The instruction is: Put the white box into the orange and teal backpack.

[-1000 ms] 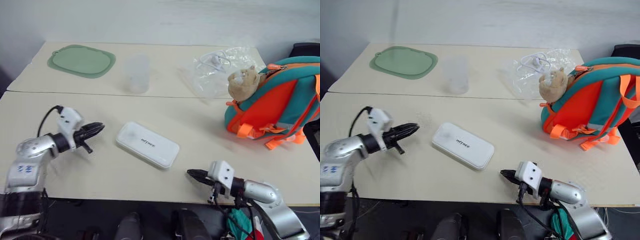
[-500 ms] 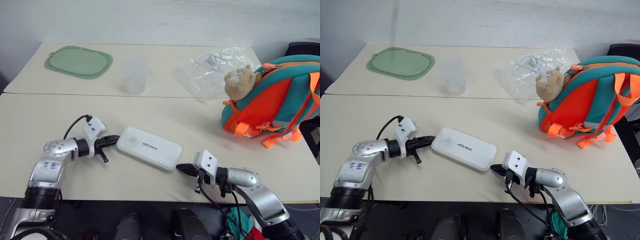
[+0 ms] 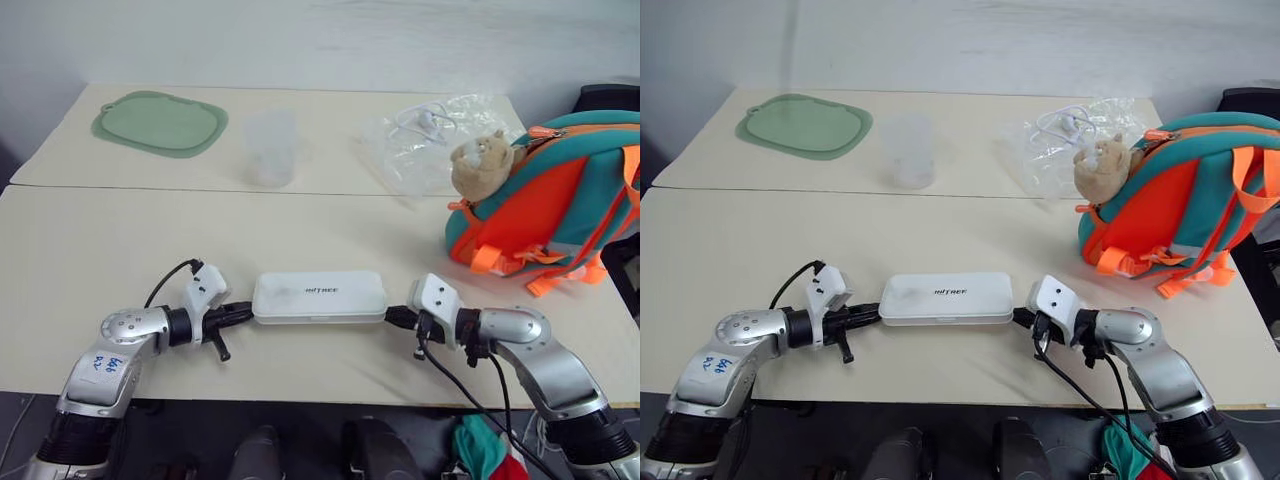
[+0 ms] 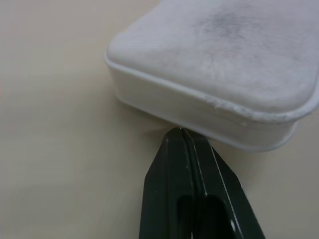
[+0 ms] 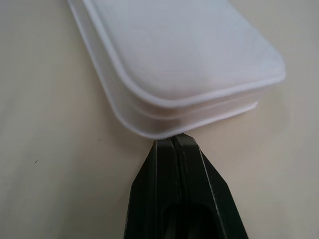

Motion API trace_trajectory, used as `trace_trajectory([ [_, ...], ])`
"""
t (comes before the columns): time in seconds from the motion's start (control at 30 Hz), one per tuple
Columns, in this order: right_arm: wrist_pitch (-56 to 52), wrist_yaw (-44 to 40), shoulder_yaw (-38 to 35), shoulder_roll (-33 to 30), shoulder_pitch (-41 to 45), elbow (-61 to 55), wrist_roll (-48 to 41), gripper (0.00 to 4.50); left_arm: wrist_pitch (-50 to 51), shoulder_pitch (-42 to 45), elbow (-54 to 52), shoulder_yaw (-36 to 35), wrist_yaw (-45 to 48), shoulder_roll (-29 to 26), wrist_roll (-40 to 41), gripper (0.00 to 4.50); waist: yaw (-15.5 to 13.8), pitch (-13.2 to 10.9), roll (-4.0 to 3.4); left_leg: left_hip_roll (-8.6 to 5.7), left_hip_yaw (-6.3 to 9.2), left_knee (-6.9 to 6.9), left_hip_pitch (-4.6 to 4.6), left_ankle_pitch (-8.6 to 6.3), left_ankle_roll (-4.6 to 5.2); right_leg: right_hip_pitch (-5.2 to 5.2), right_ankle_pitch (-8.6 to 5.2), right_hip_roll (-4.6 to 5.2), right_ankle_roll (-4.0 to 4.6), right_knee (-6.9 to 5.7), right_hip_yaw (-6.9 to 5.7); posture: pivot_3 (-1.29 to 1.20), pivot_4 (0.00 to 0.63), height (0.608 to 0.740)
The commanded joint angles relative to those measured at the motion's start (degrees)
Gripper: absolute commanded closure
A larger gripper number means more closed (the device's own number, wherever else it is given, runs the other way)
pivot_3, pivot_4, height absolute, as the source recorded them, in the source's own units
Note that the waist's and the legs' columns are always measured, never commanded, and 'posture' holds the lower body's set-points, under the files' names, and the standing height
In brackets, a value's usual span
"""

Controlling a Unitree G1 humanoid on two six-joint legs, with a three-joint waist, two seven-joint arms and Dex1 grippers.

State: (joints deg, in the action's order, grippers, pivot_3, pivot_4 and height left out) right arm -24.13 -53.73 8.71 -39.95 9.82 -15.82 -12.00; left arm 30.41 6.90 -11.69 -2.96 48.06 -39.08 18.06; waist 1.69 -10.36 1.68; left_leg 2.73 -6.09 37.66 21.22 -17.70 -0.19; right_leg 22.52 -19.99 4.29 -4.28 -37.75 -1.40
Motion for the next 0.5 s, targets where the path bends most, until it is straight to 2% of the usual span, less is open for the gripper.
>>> trace_trajectory([
  [0.03, -2.04, -2.59, -2.21, -4.26, -2.22, -2.94, -1.63, 4.5, -0.63, -2.46, 0.56, -5.93, 2.23, -4.94, 1.12, 4.48, 0.03, 0.0, 0.0, 0.01, 0.0, -0.03, -0.01, 0.0, 0.0, 0.0, 0.0, 0.0, 0.0, 0.02, 0.0, 0.0, 0.15, 0.74],
  [0.1, -2.08, -2.83, -3.45, -5.84, -3.11, -2.96, -2.0, 4.5, -0.08, -3.53, 0.83, -7.44, 4.04, -7.19, 2.27, 4.48, -0.02, 0.0, 0.0, 0.02, 0.01, -0.07, -0.02, -0.01, 0.01, 0.0, -0.01, 0.0, 0.01, 0.05, -0.01, 0.0, 0.15, 0.74],
  [0.2, -0.82, -1.89, -5.27, -6.1, -2.99, -1.97, -1.95, 4.5, 6.43, -3.53, 0.9, -10.76, 4.47, -8.97, 6.14, 3.96, -0.16, 0.0, 0.0, -0.02, 0.03, -0.07, -0.02, -0.02, 0.03, -0.04, -0.01, 0.07, 0.01, 0.08, -0.01, 0.0, 0.15, 0.74],
  [0.23, -0.19, -1.79, -5.73, -5.91, -2.66, -1.49, -2.06, 4.5, 10.96, -2.8, 0.87, -12.2, 4.47, -9.08, 9.07, 3.64, -0.23, 0.0, 0.0, -0.03, 0.05, -0.07, -0.02, -0.03, 0.05, -0.05, -0.01, 0.09, 0.01, 0.08, -0.03, 0.0, 0.15, 0.74],
  [0.3, 0.74, -1.66, -5.94, -5.37, -0.92, -0.03, -2.05, 4.5, 26.66, 1.16, 2.08, -14.75, 2.72, -9.2, 16.45, 3.1, -0.25, -0.01, 0.0, -0.05, 0.08, -0.06, 0.01, -0.02, 0.03, -0.04, -0.01, 0.12, 0.01, 0.08, -0.06, 0.0, 0.15, 0.74],
  [0.37, 1.8, -1.82, -5.47, -4.81, 0.66, 1.21, -1.84, 4.5, 39.68, 4.98, 3.58, -14.32, 2.23, -10.45, 20.69, 2.5, -0.14, -0.01, 0.01, -0.05, 0.12, -0.02, 0.04, -0.01, 0.02, -0.05, -0.01, 0.11, 0.01, 0.06, -0.11, 0.0, 0.15, 0.74],
  [0.43, 2.63, -2.54, -4.2, -4.23, 2.3, 2.44, -1.55, 4.5, 48.59, 9.11, 6.1, -12.9, 0.92, -10.6, 22.16, 1.83, -0.11, -0.01, 0.0, -0.06, 0.13, -0.03, 0.03, 0.0, -0.01, -0.04, -0.01, 0.08, 0.01, 0.03, -0.12, 0.0, 0.15, 0.74],
  [0.5, 3.3, -3.25, -2.91, -3.74, 3.67, 3.47, -1.07, 4.5, 56.74, 14.79, 10.85, -12.27, -2.18, -8.5, 21.77, 1.21, -0.12, -0.01, 0.0, -0.05, 0.13, -0.03, 0.05, 0.03, -0.07, -0.01, -0.01, 0.02, 0.01, 0.04, -0.12, 0.0, 0.15, 0.74],
])
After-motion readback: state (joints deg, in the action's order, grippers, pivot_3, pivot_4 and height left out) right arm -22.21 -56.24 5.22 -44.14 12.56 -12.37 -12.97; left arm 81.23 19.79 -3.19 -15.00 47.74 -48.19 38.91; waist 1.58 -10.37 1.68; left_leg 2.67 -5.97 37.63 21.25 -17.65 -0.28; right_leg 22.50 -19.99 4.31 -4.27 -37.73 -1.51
